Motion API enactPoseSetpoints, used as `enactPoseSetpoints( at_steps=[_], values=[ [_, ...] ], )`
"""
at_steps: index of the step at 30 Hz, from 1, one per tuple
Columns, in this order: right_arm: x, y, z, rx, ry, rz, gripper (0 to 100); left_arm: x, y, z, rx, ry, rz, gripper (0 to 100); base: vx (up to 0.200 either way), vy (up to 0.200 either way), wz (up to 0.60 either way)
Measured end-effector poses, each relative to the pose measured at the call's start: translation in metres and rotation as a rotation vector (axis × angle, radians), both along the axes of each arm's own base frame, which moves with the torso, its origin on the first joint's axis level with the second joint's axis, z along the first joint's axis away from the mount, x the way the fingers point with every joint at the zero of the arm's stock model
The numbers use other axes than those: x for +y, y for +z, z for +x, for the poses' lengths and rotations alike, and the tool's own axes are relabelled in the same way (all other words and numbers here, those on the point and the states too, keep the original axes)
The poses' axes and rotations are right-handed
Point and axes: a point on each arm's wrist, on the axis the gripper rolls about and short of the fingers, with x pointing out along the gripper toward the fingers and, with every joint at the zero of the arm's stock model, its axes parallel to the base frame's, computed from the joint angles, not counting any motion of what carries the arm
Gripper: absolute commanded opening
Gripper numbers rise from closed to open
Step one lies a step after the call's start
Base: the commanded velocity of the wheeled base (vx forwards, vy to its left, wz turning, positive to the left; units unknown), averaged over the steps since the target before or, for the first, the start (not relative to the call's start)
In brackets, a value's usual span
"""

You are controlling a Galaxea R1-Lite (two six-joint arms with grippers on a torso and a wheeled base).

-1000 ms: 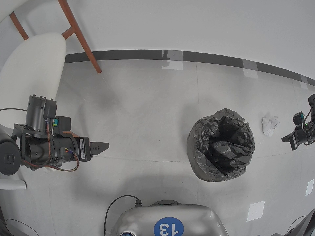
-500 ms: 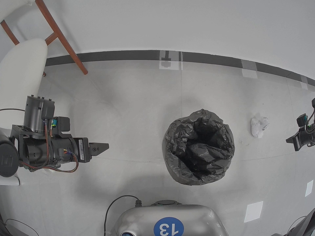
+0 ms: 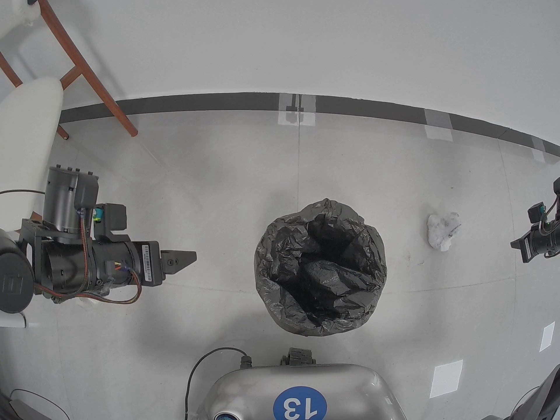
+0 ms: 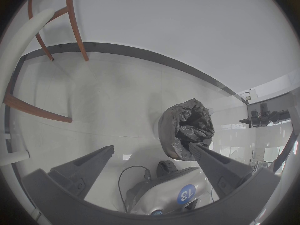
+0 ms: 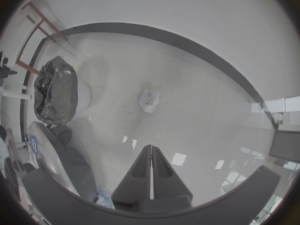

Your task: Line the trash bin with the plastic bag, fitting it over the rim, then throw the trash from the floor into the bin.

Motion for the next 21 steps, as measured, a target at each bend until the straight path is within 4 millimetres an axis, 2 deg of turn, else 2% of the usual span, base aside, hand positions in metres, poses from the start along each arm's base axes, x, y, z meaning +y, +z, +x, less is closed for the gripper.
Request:
enactPoseSetpoints(
  at_steps=[8,14,15,21],
  values=[
    [0.005,-0.031,0.021,0.049,-0.026,0.279,0,-0.001,-0.004,-0.002,0.015,-0.006,0.01,100,0.0,0.0,0.0],
    [0.011,-0.049,0.035,0.044,0.049,0.366,0,0.001,-0.011,-0.005,0.038,-0.005,0.019,100,0.0,0.0,0.0],
    [0.01,-0.051,0.037,0.037,0.059,0.371,100,0.001,-0.012,-0.006,0.042,-0.005,0.02,100,0.0,0.0,0.0],
    [0.005,-0.061,0.054,-0.03,0.085,0.349,100,0.003,-0.019,-0.009,0.061,-0.002,0.026,100,0.0,0.0,0.0]
  ],
)
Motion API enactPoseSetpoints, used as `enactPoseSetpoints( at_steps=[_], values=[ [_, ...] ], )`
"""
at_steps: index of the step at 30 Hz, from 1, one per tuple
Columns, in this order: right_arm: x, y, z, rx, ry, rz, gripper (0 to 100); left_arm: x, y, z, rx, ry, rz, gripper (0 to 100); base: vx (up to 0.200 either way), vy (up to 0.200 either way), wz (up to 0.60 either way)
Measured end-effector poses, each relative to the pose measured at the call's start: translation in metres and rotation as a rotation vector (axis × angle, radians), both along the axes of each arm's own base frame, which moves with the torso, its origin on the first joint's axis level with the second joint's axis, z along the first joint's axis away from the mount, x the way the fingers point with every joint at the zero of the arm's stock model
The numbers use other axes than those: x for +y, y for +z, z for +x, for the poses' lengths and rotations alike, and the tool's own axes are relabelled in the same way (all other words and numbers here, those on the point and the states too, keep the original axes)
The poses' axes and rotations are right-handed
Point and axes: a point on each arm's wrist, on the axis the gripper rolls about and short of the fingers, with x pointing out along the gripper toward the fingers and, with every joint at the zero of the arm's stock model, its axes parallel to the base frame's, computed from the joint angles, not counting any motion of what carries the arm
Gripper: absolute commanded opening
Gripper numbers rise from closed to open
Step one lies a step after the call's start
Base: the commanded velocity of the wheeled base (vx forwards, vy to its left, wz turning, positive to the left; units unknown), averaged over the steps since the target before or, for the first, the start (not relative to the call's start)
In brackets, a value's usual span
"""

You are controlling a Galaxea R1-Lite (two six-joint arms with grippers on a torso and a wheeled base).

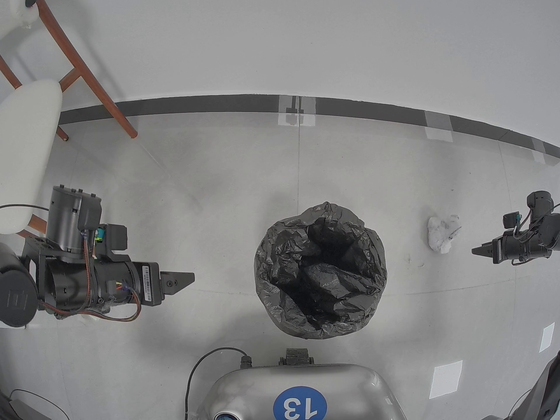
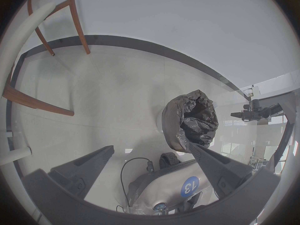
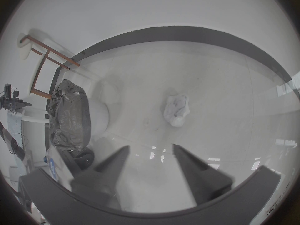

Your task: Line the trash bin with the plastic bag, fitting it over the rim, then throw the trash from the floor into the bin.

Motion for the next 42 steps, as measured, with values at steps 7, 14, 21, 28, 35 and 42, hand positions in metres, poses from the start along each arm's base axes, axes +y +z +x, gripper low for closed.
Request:
enactPoseSetpoints(
  at_steps=[7,14,21,28,35,42],
  values=[
    [-0.002,-0.011,0.011,-0.017,0.009,-0.009,100,0.0,-0.004,0.0,-0.053,-0.001,-0.02,100,0.0,0.0,0.0],
    [0.006,-0.014,0.02,-0.052,0.049,-0.036,100,0.0,-0.006,-0.001,-0.058,-0.004,-0.022,100,0.0,0.0,0.0],
    [0.014,-0.015,0.029,-0.122,0.068,-0.084,100,-0.001,-0.008,-0.007,-0.055,-0.018,-0.021,100,0.0,0.0,0.0],
    [0.013,-0.02,0.045,-0.237,0.039,-0.181,100,-0.001,-0.009,-0.01,-0.078,-0.025,-0.032,100,0.0,0.0,0.0],
    [0.009,-0.035,0.054,-0.225,0.024,-0.209,100,-0.001,-0.01,-0.011,-0.081,-0.028,-0.034,100,0.0,0.0,0.0],
    [0.004,-0.039,0.067,-0.247,0.028,-0.224,100,0.0,-0.012,-0.012,-0.076,-0.024,-0.029,100,0.0,0.0,0.0]
  ],
)
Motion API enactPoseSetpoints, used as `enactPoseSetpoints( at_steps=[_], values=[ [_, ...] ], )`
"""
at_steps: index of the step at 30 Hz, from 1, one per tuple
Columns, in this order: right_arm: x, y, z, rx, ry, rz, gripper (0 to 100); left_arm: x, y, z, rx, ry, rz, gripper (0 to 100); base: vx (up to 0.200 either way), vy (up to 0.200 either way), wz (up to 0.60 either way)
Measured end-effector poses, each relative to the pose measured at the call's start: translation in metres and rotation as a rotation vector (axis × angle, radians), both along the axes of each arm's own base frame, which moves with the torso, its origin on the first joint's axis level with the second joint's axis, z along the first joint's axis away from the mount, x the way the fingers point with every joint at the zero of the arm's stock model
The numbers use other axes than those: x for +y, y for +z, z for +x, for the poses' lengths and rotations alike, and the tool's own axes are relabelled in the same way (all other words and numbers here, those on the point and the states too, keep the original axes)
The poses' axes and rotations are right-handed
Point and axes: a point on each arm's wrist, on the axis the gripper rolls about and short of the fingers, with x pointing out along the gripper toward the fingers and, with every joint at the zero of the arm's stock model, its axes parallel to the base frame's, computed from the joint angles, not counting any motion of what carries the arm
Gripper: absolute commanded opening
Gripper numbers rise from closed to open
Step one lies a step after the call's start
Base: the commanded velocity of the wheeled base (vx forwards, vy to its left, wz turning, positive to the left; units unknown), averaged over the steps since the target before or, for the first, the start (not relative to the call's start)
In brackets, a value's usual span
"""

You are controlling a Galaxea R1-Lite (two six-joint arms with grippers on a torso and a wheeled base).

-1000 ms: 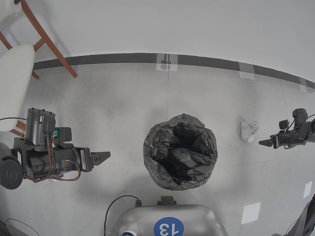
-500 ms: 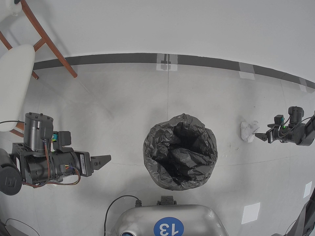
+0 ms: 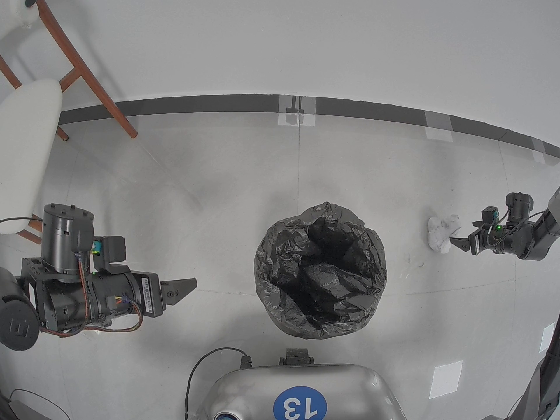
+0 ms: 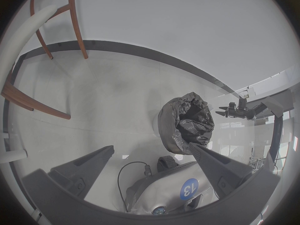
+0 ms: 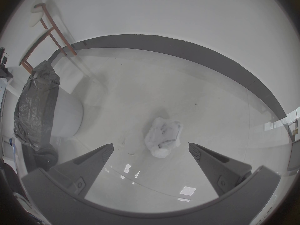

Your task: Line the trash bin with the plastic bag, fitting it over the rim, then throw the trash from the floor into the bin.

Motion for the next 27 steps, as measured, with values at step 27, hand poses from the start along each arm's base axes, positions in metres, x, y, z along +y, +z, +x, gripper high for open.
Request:
enactPoseSetpoints(
  at_steps=[27],
  values=[
    [-0.02,-0.041,0.043,-0.014,-0.019,0.011,100,0.001,-0.017,-0.001,0.001,-0.012,0.027,100,0.0,0.0,0.0]
  ],
)
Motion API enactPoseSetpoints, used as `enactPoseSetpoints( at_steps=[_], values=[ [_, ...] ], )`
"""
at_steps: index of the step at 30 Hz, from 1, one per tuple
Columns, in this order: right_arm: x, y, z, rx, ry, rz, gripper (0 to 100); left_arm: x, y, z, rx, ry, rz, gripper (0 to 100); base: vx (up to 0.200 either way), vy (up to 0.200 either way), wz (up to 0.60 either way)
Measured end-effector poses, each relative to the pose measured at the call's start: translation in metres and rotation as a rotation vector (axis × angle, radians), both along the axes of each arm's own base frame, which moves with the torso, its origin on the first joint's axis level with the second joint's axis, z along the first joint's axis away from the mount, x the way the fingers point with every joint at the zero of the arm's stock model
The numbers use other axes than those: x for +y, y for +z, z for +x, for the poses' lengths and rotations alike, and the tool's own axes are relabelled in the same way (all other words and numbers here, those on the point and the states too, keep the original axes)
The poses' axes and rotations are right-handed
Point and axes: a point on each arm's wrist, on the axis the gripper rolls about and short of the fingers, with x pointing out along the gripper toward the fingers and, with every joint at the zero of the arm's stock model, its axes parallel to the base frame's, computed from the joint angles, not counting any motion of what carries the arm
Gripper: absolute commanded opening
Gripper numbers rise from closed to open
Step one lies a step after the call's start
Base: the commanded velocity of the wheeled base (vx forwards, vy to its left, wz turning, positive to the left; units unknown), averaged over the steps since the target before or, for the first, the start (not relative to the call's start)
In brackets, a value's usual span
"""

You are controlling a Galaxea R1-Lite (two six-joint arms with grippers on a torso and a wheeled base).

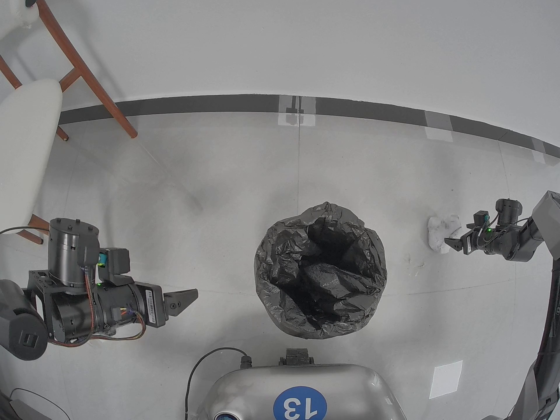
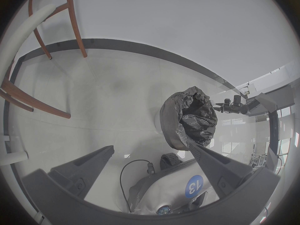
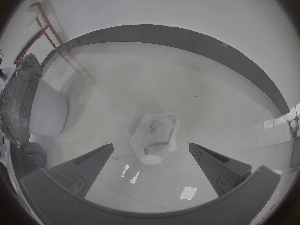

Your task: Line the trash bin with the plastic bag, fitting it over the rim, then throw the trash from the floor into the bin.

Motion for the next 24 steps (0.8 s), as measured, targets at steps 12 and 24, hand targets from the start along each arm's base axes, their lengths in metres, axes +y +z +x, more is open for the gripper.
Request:
enactPoseSetpoints(
  at_steps=[12,24],
  values=[
    [0.013,-0.018,0.014,-0.007,0.018,0.03,0,0.003,-0.009,-0.006,-0.034,-0.006,0.013,100,0.0,0.0,0.0],
    [0.029,-0.019,0.015,0.005,0.044,0.03,0,0.004,-0.012,-0.009,-0.027,-0.01,0.022,100,0.0,0.0,0.0]
  ],
)
